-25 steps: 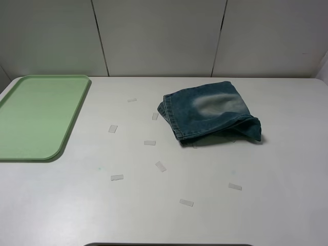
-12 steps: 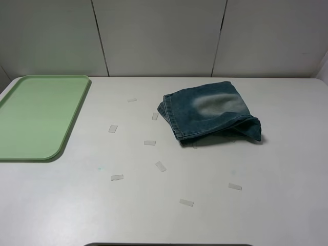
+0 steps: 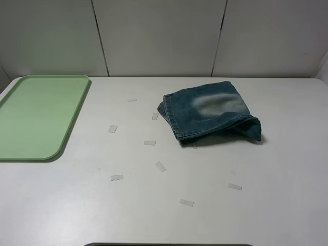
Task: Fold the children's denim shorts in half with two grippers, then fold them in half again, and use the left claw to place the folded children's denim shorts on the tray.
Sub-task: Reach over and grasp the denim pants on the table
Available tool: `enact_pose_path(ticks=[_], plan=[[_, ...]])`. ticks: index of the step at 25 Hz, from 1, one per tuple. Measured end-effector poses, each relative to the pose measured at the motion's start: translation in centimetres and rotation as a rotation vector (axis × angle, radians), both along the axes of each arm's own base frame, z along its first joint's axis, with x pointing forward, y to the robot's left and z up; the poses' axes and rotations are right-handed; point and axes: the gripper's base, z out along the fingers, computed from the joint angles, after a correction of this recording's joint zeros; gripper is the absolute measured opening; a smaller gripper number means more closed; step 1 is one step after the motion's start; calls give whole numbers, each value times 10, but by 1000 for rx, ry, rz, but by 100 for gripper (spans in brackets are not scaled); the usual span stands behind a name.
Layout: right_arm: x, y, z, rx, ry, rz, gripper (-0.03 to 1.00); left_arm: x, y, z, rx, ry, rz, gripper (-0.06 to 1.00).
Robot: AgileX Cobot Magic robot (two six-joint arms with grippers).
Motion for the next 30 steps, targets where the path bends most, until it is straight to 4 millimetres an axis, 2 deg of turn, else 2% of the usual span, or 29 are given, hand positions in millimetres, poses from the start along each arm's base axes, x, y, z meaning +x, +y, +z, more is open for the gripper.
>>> enact_pose_path(ticks=[4,8,13,17,22,23,26,30], plan=[[0,0,0,0,0,0,70,11,0,14,-1,55,0,91],[0,0,0,0,-1,0,70,43,0,37,-2,175,1,91],[0,0,0,0,-1,0,70,104,1,60,-11,299,12,91],[0,0,0,0,-1,0,70,155,-4,69,-48,369,-2,91],[0,0,0,-1,-1,0,70,215,-24,66,-68,390,-79,91],[0,0,0,-1,-1,-1,70,215,-24,66,-68,390,-79,91],[0,0,0,-1,-1,-1,70,246,-47,52,-82,423,-115,91],[0,0,0,-2,-2,-1,70,273,-89,28,-94,458,-182,91]])
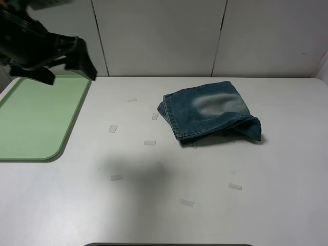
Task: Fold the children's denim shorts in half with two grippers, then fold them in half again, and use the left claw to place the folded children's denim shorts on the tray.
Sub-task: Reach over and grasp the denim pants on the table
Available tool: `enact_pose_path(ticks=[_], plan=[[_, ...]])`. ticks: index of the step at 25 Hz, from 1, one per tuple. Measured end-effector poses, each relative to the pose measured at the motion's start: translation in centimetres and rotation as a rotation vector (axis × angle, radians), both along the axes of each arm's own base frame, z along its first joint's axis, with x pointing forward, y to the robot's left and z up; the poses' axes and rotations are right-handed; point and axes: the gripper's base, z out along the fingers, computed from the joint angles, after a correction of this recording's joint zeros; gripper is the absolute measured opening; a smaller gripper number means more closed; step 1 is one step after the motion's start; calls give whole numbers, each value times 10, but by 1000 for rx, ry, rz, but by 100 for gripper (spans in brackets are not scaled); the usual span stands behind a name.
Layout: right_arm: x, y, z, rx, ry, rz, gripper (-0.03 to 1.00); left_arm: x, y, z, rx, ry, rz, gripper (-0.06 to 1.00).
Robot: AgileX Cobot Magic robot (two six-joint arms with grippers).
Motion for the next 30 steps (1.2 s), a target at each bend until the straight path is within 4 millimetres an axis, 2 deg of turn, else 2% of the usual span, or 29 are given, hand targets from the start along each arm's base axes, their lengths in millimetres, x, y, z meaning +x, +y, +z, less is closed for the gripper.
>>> enact_pose_path(ticks=[7,8,11,18,22,23,30], plan=[[0,0,0,0,0,0,70,24,-86,-51,-4,92,-124,91],[0,0,0,0,0,0,70,31,-108,-65,-1,115,-146,91],[0,0,0,0,0,0,70,41,-133,-82,1,150,-150,91],[0,0,0,0,0,0,70,70,-159,-114,2,190,-111,91],[0,0,0,0,0,0,70,83,-177,-137,2,199,-107,97],[0,0,0,0,0,0,70,88,-186,-148,-1,200,-105,98],[0,0,0,0,0,0,70,106,-213,-175,-27,208,-69,99]])
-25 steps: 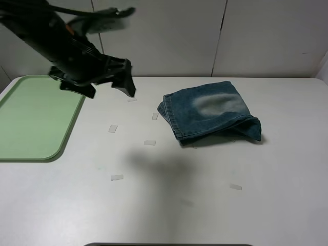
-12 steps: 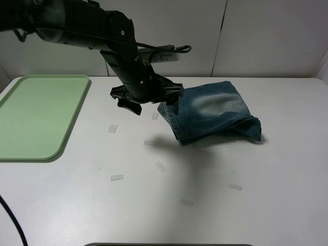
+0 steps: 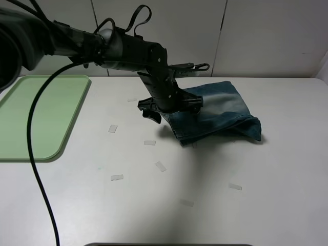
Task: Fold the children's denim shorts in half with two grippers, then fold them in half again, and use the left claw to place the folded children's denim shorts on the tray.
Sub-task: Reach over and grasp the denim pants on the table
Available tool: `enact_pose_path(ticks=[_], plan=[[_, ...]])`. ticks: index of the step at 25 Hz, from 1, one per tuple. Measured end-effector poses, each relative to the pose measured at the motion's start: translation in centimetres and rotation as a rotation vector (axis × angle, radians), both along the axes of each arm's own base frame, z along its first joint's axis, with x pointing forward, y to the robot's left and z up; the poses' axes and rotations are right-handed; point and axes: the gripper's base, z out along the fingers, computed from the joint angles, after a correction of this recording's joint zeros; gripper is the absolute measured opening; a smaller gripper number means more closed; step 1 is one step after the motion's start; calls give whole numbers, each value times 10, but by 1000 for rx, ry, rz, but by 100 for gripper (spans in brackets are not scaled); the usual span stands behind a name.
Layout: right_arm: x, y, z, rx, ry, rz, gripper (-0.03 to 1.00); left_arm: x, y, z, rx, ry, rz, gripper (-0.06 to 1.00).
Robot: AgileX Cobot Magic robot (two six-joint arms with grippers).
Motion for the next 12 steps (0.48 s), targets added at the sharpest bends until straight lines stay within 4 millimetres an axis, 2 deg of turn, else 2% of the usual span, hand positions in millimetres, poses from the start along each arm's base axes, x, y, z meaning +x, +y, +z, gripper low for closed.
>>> enact_pose_path(ticks=[5,12], plan=[[0,0,0,0,0,0,70,4,-19,-18,-8,9,19,99],[0,0,0,0,0,0,70,10,-41,-26,-74,-70,19,99]])
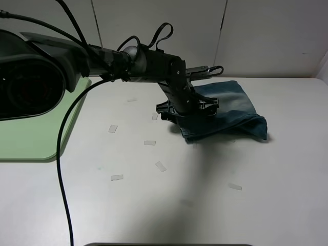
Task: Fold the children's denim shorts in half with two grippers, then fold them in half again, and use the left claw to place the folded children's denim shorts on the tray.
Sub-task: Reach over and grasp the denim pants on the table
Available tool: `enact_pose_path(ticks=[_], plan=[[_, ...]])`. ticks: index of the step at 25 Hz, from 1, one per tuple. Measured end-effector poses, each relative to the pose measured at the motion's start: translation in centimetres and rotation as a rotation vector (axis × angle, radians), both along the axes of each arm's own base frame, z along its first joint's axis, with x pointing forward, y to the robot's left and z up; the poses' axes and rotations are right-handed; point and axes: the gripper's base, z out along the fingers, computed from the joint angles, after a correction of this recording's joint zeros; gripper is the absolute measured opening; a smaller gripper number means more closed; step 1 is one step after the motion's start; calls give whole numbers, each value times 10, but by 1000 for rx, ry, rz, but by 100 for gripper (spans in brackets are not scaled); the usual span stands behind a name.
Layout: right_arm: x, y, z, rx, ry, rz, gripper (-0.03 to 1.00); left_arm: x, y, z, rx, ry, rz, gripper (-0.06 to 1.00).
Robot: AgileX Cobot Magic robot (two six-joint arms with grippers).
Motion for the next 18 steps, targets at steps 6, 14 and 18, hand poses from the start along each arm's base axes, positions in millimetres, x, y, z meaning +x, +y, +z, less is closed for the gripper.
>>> enact_pose_path(ticks=[6,14,18], plan=[[0,0,0,0,0,0,70,-3,-14,-7,-50,-58,-7,97],[0,0,0,-1,0,-1,70,-3,-17,-15,-52,-54,-2,50],[0,0,0,-1,0,-1,70,-7,-19,-19,-62,-32,11,24]])
